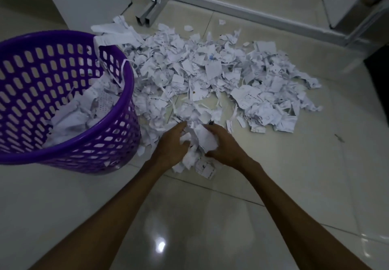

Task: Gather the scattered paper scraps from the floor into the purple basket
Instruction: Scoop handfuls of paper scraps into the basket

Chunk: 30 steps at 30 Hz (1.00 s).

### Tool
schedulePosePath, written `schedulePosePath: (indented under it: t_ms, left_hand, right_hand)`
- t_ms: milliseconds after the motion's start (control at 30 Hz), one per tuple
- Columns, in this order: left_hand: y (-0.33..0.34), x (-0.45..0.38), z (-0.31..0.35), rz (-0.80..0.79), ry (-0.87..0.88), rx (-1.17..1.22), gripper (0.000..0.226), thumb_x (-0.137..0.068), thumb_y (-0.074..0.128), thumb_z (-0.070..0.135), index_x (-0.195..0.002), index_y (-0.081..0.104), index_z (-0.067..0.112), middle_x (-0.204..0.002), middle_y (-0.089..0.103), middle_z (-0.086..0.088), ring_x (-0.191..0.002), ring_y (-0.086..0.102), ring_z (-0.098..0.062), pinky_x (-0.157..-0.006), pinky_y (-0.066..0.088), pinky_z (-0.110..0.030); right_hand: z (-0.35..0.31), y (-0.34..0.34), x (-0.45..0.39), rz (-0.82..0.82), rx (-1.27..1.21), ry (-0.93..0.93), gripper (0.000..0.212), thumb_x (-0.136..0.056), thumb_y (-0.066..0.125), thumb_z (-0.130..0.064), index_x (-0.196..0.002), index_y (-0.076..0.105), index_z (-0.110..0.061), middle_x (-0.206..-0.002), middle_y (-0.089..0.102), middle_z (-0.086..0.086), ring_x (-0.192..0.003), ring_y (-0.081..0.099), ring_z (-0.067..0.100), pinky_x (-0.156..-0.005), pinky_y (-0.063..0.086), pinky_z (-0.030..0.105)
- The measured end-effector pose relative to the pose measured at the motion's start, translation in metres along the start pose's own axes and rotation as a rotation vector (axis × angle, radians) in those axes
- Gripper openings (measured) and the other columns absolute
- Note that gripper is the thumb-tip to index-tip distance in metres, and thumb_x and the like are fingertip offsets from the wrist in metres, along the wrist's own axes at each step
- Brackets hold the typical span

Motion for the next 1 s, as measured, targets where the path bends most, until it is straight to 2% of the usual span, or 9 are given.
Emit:
schedulePosePath:
  t_ms: [100,167,233,333,433,533,667,767,1000]
  left_hand:
    - [-0.017,0.014,0.001,0.092,0.052,-0.027,0.047,-0.092,0.060,0.006,-0.138,0.052,0.012,-0.136,0.055,-0.002,-0.122,0.052,-0.011,-0.099,0.038,-0.009]
    - [-0.027,0.021,0.002,0.157,0.123,-0.109,0.046,-0.090,0.061,0.003,-0.135,0.055,0.010,-0.138,0.054,-0.005,-0.126,0.049,-0.015,-0.099,0.026,0.000]
    - [-0.032,0.027,-0.008,0.173,0.086,-0.212,0.047,-0.092,0.061,0.010,-0.138,0.051,0.012,-0.147,0.045,-0.005,-0.136,0.039,-0.020,-0.107,0.024,-0.012]
    - [-0.021,0.030,-0.033,0.055,-0.048,-0.194,0.052,-0.098,0.053,0.017,-0.147,0.038,0.014,-0.158,0.027,-0.007,-0.145,0.023,-0.020,-0.114,0.019,-0.027]
    - [-0.011,0.028,-0.038,-0.014,-0.083,-0.147,0.054,-0.099,0.049,0.014,-0.150,0.031,0.011,-0.159,0.024,-0.008,-0.147,0.020,-0.019,-0.117,0.016,-0.027]
    - [-0.005,0.025,-0.034,-0.055,-0.081,-0.141,0.051,-0.099,0.048,0.008,-0.148,0.035,0.007,-0.155,0.031,-0.011,-0.145,0.025,-0.023,-0.119,0.022,-0.037]
    - [-0.007,0.019,-0.020,-0.051,0.025,-0.161,0.026,-0.091,0.050,-0.002,-0.116,0.057,0.003,-0.115,0.061,-0.014,-0.111,0.056,-0.028,-0.095,0.046,-0.045]
    - [-0.010,0.018,-0.019,-0.053,0.003,-0.136,0.020,-0.090,0.053,0.000,-0.110,0.056,-0.002,-0.109,0.062,-0.018,-0.098,0.056,-0.018,-0.087,0.048,-0.036]
    - [-0.031,0.015,0.009,0.017,0.070,-0.139,0.043,-0.091,0.055,0.004,-0.133,0.052,0.005,-0.135,0.054,-0.012,-0.122,0.046,-0.008,-0.092,0.030,-0.005]
  right_hand:
    - [0.005,-0.018,0.020,0.019,0.115,0.003,0.097,-0.075,0.080,-0.037,-0.151,0.021,-0.045,-0.163,0.018,-0.005,-0.150,0.015,0.016,-0.116,0.000,0.058]
    - [0.016,-0.024,0.026,0.005,0.083,0.080,0.098,-0.079,0.077,-0.046,-0.153,0.014,-0.045,-0.165,0.011,-0.004,-0.151,0.013,0.016,-0.118,0.003,0.062]
    - [0.021,-0.021,0.028,-0.003,0.023,0.197,0.095,-0.081,0.067,-0.062,-0.155,0.012,-0.040,-0.165,0.012,0.001,-0.150,0.015,0.019,-0.118,0.017,0.058]
    - [0.017,-0.008,0.026,0.050,0.109,0.327,0.097,-0.079,0.050,-0.079,-0.156,0.012,-0.034,-0.162,0.020,0.010,-0.148,0.020,0.031,-0.116,0.026,0.053]
    - [0.001,0.012,0.017,0.073,0.154,0.331,0.095,-0.082,0.055,-0.072,-0.157,0.016,-0.027,-0.158,0.027,0.014,-0.145,0.021,0.033,-0.113,0.026,0.047]
    - [-0.017,0.026,0.007,0.105,0.172,0.282,0.082,-0.083,0.069,-0.054,-0.151,0.033,-0.024,-0.146,0.044,0.013,-0.137,0.034,0.030,-0.107,0.029,0.039]
    - [-0.042,0.024,0.003,0.267,0.056,0.162,0.031,-0.084,0.072,-0.022,-0.110,0.068,-0.006,-0.105,0.069,0.016,-0.102,0.058,0.033,-0.082,0.040,0.036]
    - [-0.035,0.020,0.006,0.323,-0.061,0.222,0.016,-0.084,0.072,-0.014,-0.085,0.068,0.001,-0.085,0.069,0.019,-0.083,0.063,0.033,-0.067,0.037,0.031]
    - [-0.018,-0.014,0.017,0.421,-0.359,0.425,0.026,-0.083,0.076,-0.033,-0.084,0.068,-0.009,-0.084,0.071,0.006,-0.085,0.066,0.025,-0.073,0.050,0.037]
Point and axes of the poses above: each hand's wrist, its own x-axis away from the middle knuckle, its own y-axis out of the palm, z = x × y, the point moved 9 cm from there along -x, towards the middle knuckle
